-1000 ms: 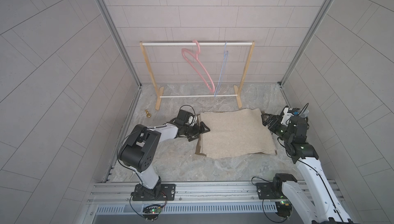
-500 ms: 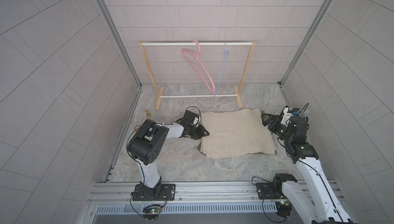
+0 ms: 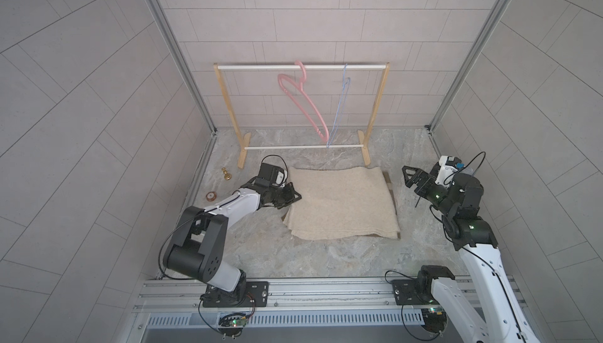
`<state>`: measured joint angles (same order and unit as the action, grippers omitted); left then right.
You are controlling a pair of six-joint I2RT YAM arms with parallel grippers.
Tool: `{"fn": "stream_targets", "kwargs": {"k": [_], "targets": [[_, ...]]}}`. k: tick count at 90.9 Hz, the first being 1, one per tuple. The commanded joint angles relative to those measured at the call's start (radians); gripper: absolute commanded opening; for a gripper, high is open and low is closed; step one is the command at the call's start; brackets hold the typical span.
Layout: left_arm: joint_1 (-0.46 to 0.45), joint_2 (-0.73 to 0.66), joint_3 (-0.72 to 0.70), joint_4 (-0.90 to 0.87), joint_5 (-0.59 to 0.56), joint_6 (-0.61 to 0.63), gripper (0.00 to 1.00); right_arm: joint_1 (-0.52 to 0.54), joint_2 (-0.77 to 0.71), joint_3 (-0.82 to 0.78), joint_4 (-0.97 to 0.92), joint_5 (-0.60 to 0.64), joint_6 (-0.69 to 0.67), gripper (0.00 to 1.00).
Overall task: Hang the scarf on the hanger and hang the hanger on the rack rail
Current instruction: Move the scarf to the center of the board.
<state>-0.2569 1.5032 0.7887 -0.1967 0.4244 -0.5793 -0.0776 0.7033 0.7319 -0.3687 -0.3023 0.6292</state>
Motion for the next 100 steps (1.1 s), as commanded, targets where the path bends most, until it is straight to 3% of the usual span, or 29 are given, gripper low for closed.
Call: {"fn": "stream_targets", "kwargs": {"k": [1,23,52,70,100], "targets": [[0.071,-0.038,-0.011,-0.112,0.001,0.064,0.00,0.006,-0.004,0.041,-0.032,-0.047,0.027,1.00],[0.172,-0.064,0.027,-0.221,-0.013,0.109,0.00,0.040,0.059,0.092,-0.051,-0.103,0.044,1.00],[0.268,-0.027,0.078,-0.280,-0.026,0.140,0.00,0.220,0.226,0.206,-0.081,-0.044,-0.066,1.00],[0.294,0.015,0.105,-0.266,-0.118,0.144,0.00,0.298,0.285,0.228,-0.096,0.028,-0.109,1.00],[0.314,0.111,0.188,-0.279,-0.141,0.157,0.00,0.334,0.312,0.244,-0.109,0.080,-0.145,1.00]]}}
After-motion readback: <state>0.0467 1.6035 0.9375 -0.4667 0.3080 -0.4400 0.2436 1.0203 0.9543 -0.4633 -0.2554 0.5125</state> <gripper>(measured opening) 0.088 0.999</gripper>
